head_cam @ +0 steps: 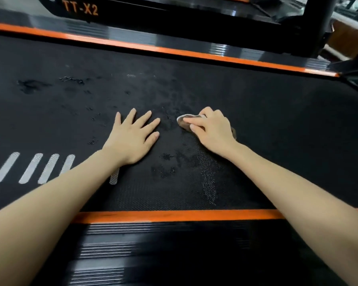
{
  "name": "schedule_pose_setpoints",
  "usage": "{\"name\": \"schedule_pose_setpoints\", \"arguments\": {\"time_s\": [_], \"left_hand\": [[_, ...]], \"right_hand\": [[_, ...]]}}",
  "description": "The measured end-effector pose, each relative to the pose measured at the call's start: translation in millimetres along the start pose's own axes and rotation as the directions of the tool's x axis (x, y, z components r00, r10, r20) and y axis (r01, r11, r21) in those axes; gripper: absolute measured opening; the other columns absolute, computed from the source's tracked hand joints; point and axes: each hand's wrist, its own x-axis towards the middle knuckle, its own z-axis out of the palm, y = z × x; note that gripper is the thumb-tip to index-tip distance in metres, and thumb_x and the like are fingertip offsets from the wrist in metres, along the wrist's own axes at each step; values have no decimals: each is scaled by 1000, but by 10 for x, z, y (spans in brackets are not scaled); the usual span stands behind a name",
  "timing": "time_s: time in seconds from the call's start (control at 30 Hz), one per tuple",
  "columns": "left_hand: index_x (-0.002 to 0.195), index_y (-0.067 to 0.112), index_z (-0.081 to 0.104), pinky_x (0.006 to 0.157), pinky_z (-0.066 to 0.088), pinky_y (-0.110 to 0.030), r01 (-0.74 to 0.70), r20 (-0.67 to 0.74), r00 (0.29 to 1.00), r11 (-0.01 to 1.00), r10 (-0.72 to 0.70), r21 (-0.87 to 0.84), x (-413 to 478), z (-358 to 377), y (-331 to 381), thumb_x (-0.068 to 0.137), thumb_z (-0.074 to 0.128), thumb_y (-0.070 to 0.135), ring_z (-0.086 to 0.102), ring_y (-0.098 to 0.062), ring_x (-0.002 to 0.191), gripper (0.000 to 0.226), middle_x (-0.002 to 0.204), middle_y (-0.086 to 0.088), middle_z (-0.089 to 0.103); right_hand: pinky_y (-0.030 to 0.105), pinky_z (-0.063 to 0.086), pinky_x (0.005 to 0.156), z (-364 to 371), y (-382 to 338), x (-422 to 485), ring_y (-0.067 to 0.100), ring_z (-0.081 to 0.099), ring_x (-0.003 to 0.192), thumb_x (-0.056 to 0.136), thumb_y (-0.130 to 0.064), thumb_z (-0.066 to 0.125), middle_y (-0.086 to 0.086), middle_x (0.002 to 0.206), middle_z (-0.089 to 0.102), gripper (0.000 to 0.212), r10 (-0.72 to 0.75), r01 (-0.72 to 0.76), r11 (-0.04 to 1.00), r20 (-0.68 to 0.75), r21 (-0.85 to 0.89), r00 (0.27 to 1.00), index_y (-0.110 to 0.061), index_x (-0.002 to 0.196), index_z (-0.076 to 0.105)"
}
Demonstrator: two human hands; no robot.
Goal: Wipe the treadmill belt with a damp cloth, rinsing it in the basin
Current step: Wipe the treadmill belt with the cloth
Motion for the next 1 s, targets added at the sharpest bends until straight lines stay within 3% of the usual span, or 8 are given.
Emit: {"name": "schedule_pose_setpoints", "arguments": {"time_s": [0.17,0.27,0.4,0.5,0.67,0.77,0.83,1.0], "left_hand": [[150,34,10,115,4,-53,-3,-52,999,1000,3,1,13,45,-25,94,1,55,1,-30,145,61,159,5,7],[149,35,16,115,4,-53,-13,-63,998,1000,12,-25,12,51,-26,80,-13,59,4,-30,145,79,158,5,12],[148,36,21,116,3,-52,-15,-74,997,997,10,-70,22,53,-34,77,-12,61,6,-28,146,82,158,6,15],[143,37,34,116,6,-52,-9,-100,995,982,-10,-188,81,-1,-86,75,-6,64,15,-25,144,83,154,10,25],[146,28,32,112,6,-58,85,-145,984,988,-104,-131,457,-53,-370,96,23,53,20,-30,142,56,155,3,26],[148,28,25,112,4,-59,118,-100,987,991,-124,-66,750,-38,-515,98,23,48,13,-32,143,54,157,1,18],[149,28,22,112,2,-60,113,-84,990,993,-115,-30,901,-30,-563,98,19,51,10,-32,144,56,158,1,15],[150,27,16,113,4,-58,106,-83,991,994,-108,-18,1017,45,-577,97,13,50,5,-32,145,58,159,1,11]], "right_hand": [[38,41,69,-60,-154,-684,25,50,82,89,-38,44,1,100,58,33,-381,384,919,-49,88,923,-34,112,68],[37,44,68,-48,-10,-433,23,49,80,91,-40,45,2,98,57,32,-454,454,887,-12,83,891,-34,115,67],[45,48,70,126,196,397,30,49,82,92,-42,44,8,99,55,34,-193,190,981,-138,-35,971,-32,115,67],[46,47,74,204,167,696,30,47,88,95,-35,49,7,105,54,28,-21,15,999,-134,-50,991,-32,117,66],[36,44,62,193,-26,188,26,47,73,89,-39,43,5,90,56,35,-244,252,967,-176,24,954,-28,108,71],[32,40,62,181,31,253,23,47,73,90,-38,44,3,90,58,33,-332,344,936,-138,76,933,-29,108,71],[34,43,62,224,139,609,25,47,74,90,-39,43,6,90,57,35,-291,299,954,-156,24,944,-29,109,71],[45,47,76,423,250,1516,30,46,90,96,-31,50,8,106,55,27,15,-31,997,-218,-71,976,-34,117,66]]}}
